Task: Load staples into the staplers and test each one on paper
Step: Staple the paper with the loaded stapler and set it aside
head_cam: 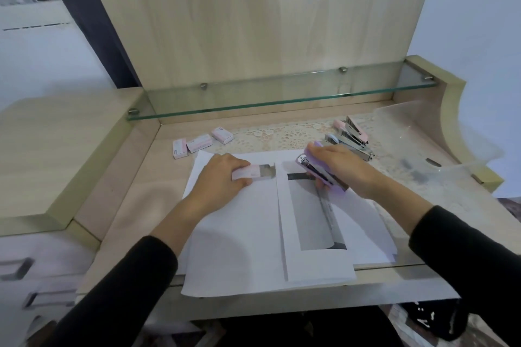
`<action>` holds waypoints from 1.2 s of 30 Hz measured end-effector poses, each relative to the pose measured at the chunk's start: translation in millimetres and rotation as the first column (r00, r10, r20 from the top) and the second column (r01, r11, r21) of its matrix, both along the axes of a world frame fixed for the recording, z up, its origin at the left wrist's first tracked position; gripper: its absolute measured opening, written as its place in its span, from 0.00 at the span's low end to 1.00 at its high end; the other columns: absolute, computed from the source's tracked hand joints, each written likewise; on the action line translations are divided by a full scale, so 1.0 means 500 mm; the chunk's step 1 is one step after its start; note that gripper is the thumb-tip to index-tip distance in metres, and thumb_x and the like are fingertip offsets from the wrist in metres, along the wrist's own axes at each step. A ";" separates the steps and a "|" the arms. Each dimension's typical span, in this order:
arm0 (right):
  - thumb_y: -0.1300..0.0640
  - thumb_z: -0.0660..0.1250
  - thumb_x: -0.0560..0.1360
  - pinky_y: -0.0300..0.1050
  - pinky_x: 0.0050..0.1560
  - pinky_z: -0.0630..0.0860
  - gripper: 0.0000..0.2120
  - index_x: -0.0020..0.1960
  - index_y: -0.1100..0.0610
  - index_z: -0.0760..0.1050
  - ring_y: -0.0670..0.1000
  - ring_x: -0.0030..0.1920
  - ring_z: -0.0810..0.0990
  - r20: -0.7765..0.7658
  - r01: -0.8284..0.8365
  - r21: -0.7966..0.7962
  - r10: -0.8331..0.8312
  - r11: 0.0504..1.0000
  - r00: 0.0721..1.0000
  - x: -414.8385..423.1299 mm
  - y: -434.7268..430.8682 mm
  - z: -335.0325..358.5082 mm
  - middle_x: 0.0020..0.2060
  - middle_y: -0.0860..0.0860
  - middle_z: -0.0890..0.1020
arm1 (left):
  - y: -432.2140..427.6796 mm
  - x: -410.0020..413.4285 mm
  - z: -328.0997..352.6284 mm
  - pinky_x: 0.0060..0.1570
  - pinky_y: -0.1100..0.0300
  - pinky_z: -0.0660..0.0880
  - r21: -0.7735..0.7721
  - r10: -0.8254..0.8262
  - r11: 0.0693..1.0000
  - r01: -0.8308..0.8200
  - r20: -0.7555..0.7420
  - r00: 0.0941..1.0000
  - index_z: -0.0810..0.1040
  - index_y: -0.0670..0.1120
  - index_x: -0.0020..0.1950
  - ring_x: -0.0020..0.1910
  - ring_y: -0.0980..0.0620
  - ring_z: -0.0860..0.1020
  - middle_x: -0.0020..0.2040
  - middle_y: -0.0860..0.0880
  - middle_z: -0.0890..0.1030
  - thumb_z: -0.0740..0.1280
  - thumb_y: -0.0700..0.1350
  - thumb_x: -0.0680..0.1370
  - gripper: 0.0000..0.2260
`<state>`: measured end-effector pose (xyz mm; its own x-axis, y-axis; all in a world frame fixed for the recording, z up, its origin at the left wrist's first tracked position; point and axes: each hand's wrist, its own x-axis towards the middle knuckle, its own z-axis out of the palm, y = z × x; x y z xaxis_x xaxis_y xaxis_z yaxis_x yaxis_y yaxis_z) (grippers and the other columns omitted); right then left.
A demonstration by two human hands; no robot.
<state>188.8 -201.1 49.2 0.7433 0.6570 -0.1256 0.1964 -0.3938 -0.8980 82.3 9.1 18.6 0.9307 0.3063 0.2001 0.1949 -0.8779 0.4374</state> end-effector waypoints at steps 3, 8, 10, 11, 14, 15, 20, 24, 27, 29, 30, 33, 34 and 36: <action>0.45 0.56 0.78 0.35 0.23 0.66 0.18 0.38 0.56 0.74 0.45 0.21 0.71 -0.131 0.039 0.069 -0.030 0.997 0.991 0.014 -0.011 -0.003 0.28 0.46 0.75 | 0.036 0.028 0.007 0.57 0.58 0.66 0.005 0.031 1.000 -0.031 -0.029 0.999 0.76 0.44 0.61 0.58 0.45 0.72 0.58 0.44 0.78 0.69 0.43 0.73 0.16; 0.45 0.58 0.77 0.40 0.27 0.68 0.17 0.44 0.58 0.75 0.50 0.23 0.71 -0.181 0.058 0.128 -0.034 0.990 0.983 0.025 -0.022 -0.005 0.28 0.54 0.78 | 0.072 0.088 0.017 0.60 0.59 0.66 -0.023 0.086 0.996 -0.086 -0.005 0.996 0.76 0.43 0.61 0.60 0.47 0.73 0.61 0.46 0.77 0.69 0.41 0.74 0.16; 0.43 0.59 0.76 0.45 0.32 0.68 0.17 0.47 0.57 0.76 0.53 0.26 0.71 -0.183 0.065 0.120 -0.043 0.991 0.982 0.029 -0.025 -0.011 0.32 0.58 0.78 | 0.081 0.104 0.018 0.61 0.59 0.66 -0.029 0.106 0.994 -0.106 -0.013 0.994 0.76 0.42 0.61 0.60 0.46 0.73 0.62 0.45 0.77 0.68 0.40 0.74 0.16; 0.44 0.59 0.76 0.45 0.33 0.68 0.18 0.50 0.58 0.77 0.54 0.28 0.72 -0.184 0.069 0.122 -0.046 0.990 0.982 0.030 -0.027 -0.013 0.33 0.58 0.78 | 0.086 0.110 0.016 0.61 0.60 0.66 -0.024 0.109 0.994 -0.110 -0.025 0.994 0.76 0.42 0.61 0.60 0.46 0.74 0.62 0.45 0.77 0.68 0.40 0.74 0.16; 0.46 0.59 0.77 0.46 0.34 0.68 0.18 0.53 0.59 0.76 0.56 0.32 0.73 -0.219 0.077 0.154 -0.042 0.985 0.975 0.032 -0.033 -0.019 0.35 0.59 0.78 | 0.090 0.115 0.006 0.62 0.60 0.65 -0.008 0.117 0.993 -0.118 -0.049 0.992 0.75 0.43 0.62 0.62 0.47 0.73 0.63 0.45 0.76 0.68 0.41 0.74 0.16; 0.47 0.58 0.78 0.45 0.33 0.68 0.17 0.52 0.59 0.76 0.56 0.31 0.73 -0.230 0.077 0.162 -0.038 0.984 0.973 0.032 -0.036 -0.019 0.34 0.59 0.78 | 0.090 0.114 0.002 0.63 0.59 0.65 0.008 0.123 0.992 -0.123 -0.049 0.991 0.74 0.44 0.64 0.63 0.46 0.71 0.64 0.45 0.75 0.67 0.41 0.75 0.17; 0.52 0.56 0.79 0.47 0.35 0.69 0.16 0.39 0.60 0.74 0.56 0.31 0.72 -0.244 0.075 0.181 -0.029 0.981 0.969 0.033 -0.048 -0.011 0.35 0.60 0.77 | 0.039 0.100 0.009 0.64 0.55 0.61 0.157 0.042 0.986 -0.056 0.091 0.995 0.69 0.44 0.67 0.65 0.44 0.65 0.64 0.44 0.72 0.66 0.43 0.75 0.21; 0.51 0.59 0.78 0.43 0.32 0.71 0.16 0.40 0.62 0.75 0.55 0.28 0.74 -0.232 0.114 0.115 -0.085 0.987 0.969 0.045 -0.063 -0.002 0.34 0.59 0.79 | -0.072 0.093 0.032 0.60 0.59 0.62 0.073 -0.173 0.983 0.170 0.029 0.985 0.75 0.47 0.62 0.62 0.49 0.68 0.60 0.48 0.76 0.67 0.50 0.75 0.17; 0.51 0.61 0.77 0.36 0.25 0.70 0.14 0.41 0.60 0.77 0.51 0.25 0.75 -0.225 0.113 0.086 -0.091 0.990 0.970 0.051 -0.082 0.010 0.30 0.55 0.78 | -0.125 0.097 0.034 0.63 0.57 0.62 0.038 -0.261 0.960 0.277 -0.235 0.936 0.67 0.48 0.69 0.66 0.51 0.64 0.66 0.49 0.70 0.69 0.58 0.71 0.30; 0.51 0.63 0.76 0.32 0.22 0.68 0.12 0.41 0.57 0.78 0.47 0.24 0.75 -0.202 0.074 0.072 -0.058 0.995 0.978 0.052 -0.098 0.015 0.26 0.50 0.78 | -0.134 0.102 0.034 0.64 0.57 0.61 0.060 -0.252 0.956 0.286 -0.325 0.912 0.61 0.48 0.72 0.68 0.51 0.62 0.70 0.50 0.66 0.70 0.60 0.69 0.37; 0.51 0.63 0.76 0.31 0.23 0.67 0.11 0.41 0.56 0.79 0.46 0.24 0.75 -0.195 0.041 0.069 -0.027 0.997 0.980 0.052 -0.105 0.017 0.25 0.48 0.78 | -0.134 0.105 0.035 0.63 0.58 0.61 0.065 -0.243 0.958 0.279 -0.333 0.911 0.60 0.48 0.72 0.68 0.51 0.62 0.70 0.50 0.65 0.71 0.59 0.68 0.38; 0.51 0.63 0.76 0.31 0.26 0.69 0.10 0.41 0.55 0.78 0.44 0.26 0.75 -0.134 -0.051 0.058 0.059 0.997 0.989 0.048 -0.126 0.018 0.24 0.42 0.77 | -0.134 0.111 0.040 0.58 0.60 0.62 0.042 -0.238 0.964 0.261 -0.296 0.925 0.61 0.49 0.72 0.64 0.50 0.63 0.63 0.49 0.68 0.76 0.58 0.63 0.42; 0.50 0.63 0.76 0.31 0.29 0.70 0.10 0.41 0.54 0.79 0.45 0.27 0.75 -0.110 -0.063 0.055 0.069 0.996 0.992 0.047 -0.130 0.017 0.24 0.42 0.77 | -0.136 0.112 0.043 0.56 0.61 0.61 0.029 -0.241 0.965 0.259 -0.278 0.930 0.62 0.49 0.71 0.63 0.50 0.62 0.59 0.50 0.68 0.77 0.57 0.61 0.43; 0.49 0.63 0.75 0.34 0.31 0.73 0.10 0.42 0.52 0.79 0.47 0.30 0.77 -0.099 -0.083 0.072 0.090 0.994 0.991 0.045 -0.137 0.017 0.26 0.42 0.79 | -0.138 0.115 0.046 0.53 0.62 0.60 0.007 -0.245 0.967 0.254 -0.234 0.941 0.66 0.48 0.69 0.59 0.51 0.61 0.53 0.51 0.65 0.78 0.54 0.60 0.41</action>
<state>211.1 -269.9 57.6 0.6689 0.7279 -0.1507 0.1337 -0.3173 -0.9389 139.6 -59.6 41.7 0.9983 0.0551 -0.0211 0.0590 -0.9256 0.3739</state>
